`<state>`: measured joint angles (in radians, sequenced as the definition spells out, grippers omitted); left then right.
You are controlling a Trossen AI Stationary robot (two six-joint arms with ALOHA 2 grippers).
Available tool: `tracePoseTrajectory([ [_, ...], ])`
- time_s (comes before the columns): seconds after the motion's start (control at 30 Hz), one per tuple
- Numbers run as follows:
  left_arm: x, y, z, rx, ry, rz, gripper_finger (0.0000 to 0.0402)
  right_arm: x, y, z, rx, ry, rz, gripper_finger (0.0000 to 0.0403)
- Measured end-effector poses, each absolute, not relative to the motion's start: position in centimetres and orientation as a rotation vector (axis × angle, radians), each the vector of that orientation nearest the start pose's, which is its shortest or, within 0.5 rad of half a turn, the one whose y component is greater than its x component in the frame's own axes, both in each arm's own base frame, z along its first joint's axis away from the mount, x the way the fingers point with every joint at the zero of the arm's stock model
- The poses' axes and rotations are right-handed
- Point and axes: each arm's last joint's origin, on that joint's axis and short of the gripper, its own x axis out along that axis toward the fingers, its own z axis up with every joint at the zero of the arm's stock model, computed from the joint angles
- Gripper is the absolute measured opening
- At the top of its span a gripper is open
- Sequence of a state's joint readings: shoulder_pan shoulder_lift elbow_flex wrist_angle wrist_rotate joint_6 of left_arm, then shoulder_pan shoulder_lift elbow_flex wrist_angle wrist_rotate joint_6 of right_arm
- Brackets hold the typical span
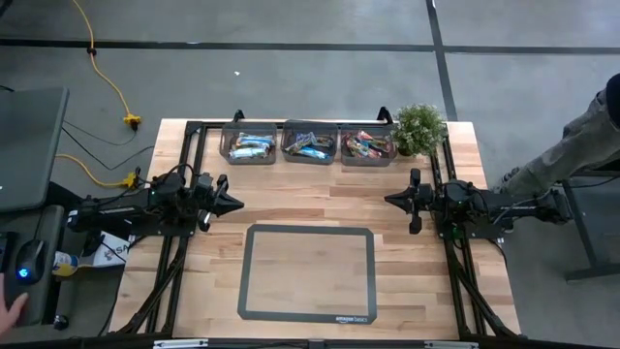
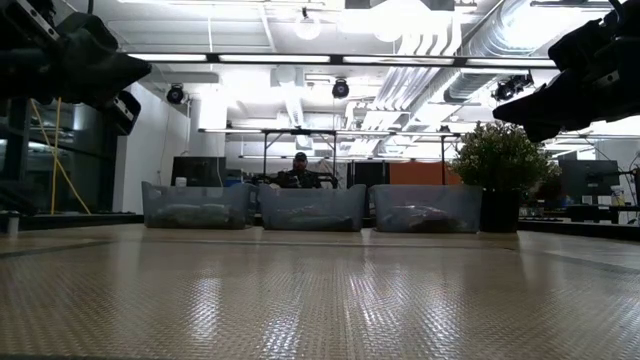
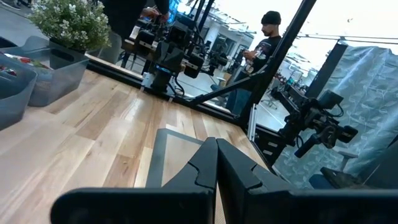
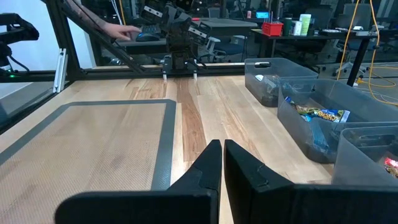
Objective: Pick and place Granola Bars by type
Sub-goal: Return to Home Position
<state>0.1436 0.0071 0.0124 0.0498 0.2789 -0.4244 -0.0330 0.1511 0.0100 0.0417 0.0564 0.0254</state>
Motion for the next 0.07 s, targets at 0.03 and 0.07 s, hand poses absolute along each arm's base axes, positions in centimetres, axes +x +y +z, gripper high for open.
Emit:
tracePoseTrajectory([
  [0.03, 9.63, 0.59, 17.19, -0.412, -0.024, -0.144, 0.0001, 10.61, -0.52, 15.86, 0.024, 0.098, -0.091, 0.0003],
  [0.07, 9.63, 0.59, 17.19, -0.412, -0.024, -0.144, 0.0001, 10.61, -0.52, 15.86, 0.024, 0.098, -0.091, 0.0003],
])
